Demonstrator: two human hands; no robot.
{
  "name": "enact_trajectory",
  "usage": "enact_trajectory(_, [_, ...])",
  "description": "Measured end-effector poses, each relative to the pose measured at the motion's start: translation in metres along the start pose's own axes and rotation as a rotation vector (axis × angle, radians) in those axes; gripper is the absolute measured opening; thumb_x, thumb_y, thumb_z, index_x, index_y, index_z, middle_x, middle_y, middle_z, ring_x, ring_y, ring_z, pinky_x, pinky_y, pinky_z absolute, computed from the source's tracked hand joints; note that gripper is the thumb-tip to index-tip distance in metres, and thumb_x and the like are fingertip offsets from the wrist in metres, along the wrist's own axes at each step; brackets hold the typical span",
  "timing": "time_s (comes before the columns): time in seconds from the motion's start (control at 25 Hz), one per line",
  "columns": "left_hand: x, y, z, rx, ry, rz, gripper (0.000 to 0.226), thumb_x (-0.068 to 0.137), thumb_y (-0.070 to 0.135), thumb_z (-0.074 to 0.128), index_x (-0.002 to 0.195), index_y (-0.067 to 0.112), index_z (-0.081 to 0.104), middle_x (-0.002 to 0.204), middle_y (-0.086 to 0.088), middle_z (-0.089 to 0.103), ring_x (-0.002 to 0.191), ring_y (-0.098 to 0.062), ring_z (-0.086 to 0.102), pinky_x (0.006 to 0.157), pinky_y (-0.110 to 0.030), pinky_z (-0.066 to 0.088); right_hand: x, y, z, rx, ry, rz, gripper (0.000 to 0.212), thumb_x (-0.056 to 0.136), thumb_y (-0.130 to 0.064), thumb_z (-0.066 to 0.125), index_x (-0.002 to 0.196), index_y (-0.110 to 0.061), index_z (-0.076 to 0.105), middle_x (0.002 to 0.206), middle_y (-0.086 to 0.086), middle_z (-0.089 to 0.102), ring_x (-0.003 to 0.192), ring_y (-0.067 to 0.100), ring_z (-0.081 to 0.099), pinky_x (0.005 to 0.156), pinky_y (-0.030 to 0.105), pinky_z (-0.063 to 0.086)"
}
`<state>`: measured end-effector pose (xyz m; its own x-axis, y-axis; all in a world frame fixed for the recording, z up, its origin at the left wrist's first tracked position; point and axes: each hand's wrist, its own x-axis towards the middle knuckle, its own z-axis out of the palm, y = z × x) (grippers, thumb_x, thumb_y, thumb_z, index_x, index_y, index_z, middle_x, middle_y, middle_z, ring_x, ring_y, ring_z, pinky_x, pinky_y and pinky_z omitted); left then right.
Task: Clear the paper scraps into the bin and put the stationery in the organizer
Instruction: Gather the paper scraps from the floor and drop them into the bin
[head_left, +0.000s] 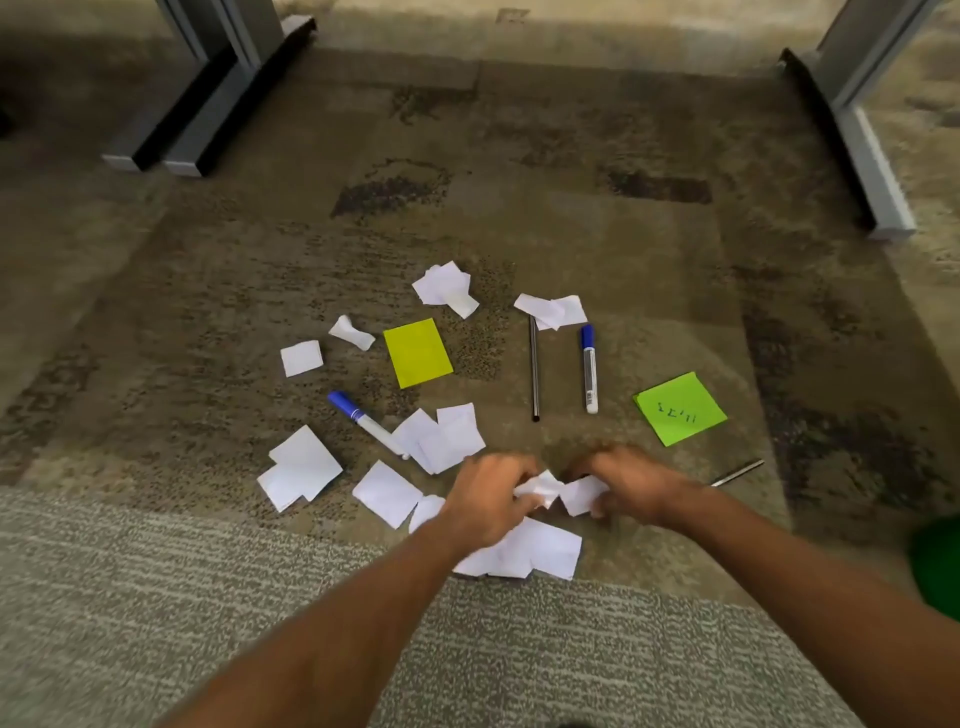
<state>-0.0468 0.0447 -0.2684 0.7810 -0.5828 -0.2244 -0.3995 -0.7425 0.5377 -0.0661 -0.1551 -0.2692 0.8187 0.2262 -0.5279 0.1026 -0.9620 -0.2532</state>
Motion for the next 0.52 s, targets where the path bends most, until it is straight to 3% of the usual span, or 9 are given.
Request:
enact_trajectory(0.08, [-0.003,-0.016,-0.013,-0.077,-0.075,-0.043,0.021,0.082,0.034,0.066,0.077,0.018,0.053,0.078,0.000,0.060,0.083,-0.028,0.059,0.068,-0.033,0.036,-0.003,-0.003,-0.005,0.129,-0.043,0.013,0.050,0.065,-0.021,0.080,0.112,-0.020,0.062,0.113,0.004,0.066,0.104,0.021,0.059,0.073,0.026,0.042])
enact_trajectory(0.2, [-0.018,-0.037,-0.018,0.019,-0.146,-0.046,0.026,0.080,0.039,0.066,0.086,0.014,0.061,0.090,-0.003,0.065,0.089,-0.024,0.058,0.075,-0.035,0.039,-0.010,-0.021,-0.004,0.313,-0.178,-0.031,0.048,0.060,-0.017,0.085,0.102,-0.021,0.061,0.092,-0.007,0.062,0.088,0.013,0.055,0.060,0.019,0.038])
enact_trajectory(0.28, [-0.033,-0.045,-0.015,0.049,-0.204,-0.058,0.028,0.081,0.040,0.065,0.098,0.017,0.062,0.110,0.000,0.063,0.107,-0.020,0.052,0.088,-0.037,0.037,-0.009,-0.033,0.011,0.309,-0.194,-0.047,0.049,0.060,-0.014,0.084,0.103,-0.019,0.060,0.092,-0.006,0.058,0.088,0.013,0.051,0.060,0.019,0.037])
enact_trajectory(0.36, [-0.047,-0.047,-0.008,0.065,-0.237,-0.076,0.030,0.081,0.038,0.065,0.104,0.020,0.061,0.126,0.003,0.055,0.120,-0.018,0.043,0.098,-0.038,0.032,-0.004,-0.043,0.026,0.243,-0.147,-0.020,0.048,0.062,-0.017,0.081,0.104,-0.018,0.056,0.101,-0.001,0.056,0.094,0.016,0.050,0.069,0.026,0.041])
enact_trajectory(0.52, [-0.060,-0.041,0.004,0.162,-0.178,-0.043,0.032,0.080,0.040,0.067,0.106,0.023,0.059,0.132,0.005,0.048,0.124,-0.017,0.040,0.102,-0.037,0.032,0.001,-0.057,0.037,0.146,-0.080,0.077,0.047,0.062,-0.028,0.082,0.092,-0.026,0.046,0.113,0.006,0.057,0.104,0.024,0.053,0.081,0.037,0.046])
